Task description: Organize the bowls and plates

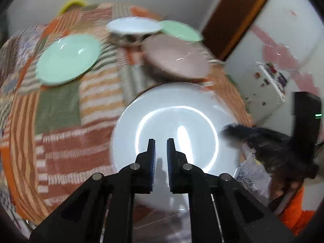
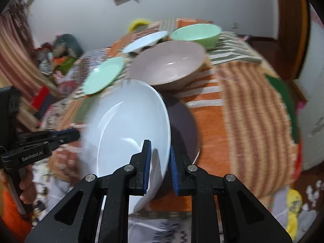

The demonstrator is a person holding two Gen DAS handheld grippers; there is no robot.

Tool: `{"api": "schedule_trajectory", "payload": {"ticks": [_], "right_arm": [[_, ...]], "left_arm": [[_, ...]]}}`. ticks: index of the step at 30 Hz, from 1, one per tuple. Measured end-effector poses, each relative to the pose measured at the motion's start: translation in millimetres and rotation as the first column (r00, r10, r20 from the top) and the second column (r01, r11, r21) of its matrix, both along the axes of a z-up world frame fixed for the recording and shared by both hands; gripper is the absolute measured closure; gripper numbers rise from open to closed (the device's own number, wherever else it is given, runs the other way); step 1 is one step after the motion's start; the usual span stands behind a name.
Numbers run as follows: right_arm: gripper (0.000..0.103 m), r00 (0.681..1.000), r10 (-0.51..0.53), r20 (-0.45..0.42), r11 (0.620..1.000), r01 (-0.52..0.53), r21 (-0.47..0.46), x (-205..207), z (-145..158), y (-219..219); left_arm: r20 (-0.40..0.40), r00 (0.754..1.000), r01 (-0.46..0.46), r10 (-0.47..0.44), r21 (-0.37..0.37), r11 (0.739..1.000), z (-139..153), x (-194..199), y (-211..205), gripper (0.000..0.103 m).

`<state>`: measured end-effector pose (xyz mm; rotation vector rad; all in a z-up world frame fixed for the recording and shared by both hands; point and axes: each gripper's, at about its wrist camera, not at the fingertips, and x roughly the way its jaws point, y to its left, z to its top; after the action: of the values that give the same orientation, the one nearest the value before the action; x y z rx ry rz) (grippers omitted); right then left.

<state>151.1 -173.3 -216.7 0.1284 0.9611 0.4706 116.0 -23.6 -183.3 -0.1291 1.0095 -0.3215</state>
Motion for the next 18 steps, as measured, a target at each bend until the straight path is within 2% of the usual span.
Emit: {"api": "schedule_trajectory", "payload": {"ticks": [2, 4, 7, 11, 18], "right_arm": [[0.087, 1.0, 0.014, 0.027, 0.998, -0.012, -0.067, -3, -5, 11], [0.09, 1.0, 0.004, -0.007, 0.999, -0.004, -0.055, 1, -18, 10], [0.093, 0.999, -0.031, -0.038, 0.999, 0.03, -0.021, 5, -29, -3], [0.093, 0.999, -0.023, -0.034, 1.0, 0.023, 0.006, 5, -28, -9], [0.093, 1.0, -0.002, -0.012, 1.0, 0.002, -0.017, 4, -21, 3]], "left_arm": [[0.066, 0.997, 0.031, -0.039, 0.111, 0.993, 7, -2, -23, 0.094], [0.036, 0.997, 0.063, -0.066, 0.076, 0.995, 1, 4, -31, 0.093], [0.016, 1.0, 0.021, -0.022, 0.092, 0.996, -9, 11, -26, 0.093], [-0.012, 0.999, -0.051, 0.052, 0.08, 0.996, -18, 16, -4, 0.093], [0.005, 0.991, -0.133, 0.133, 0.085, 0.987, -12, 12, 23, 0.093]]}}
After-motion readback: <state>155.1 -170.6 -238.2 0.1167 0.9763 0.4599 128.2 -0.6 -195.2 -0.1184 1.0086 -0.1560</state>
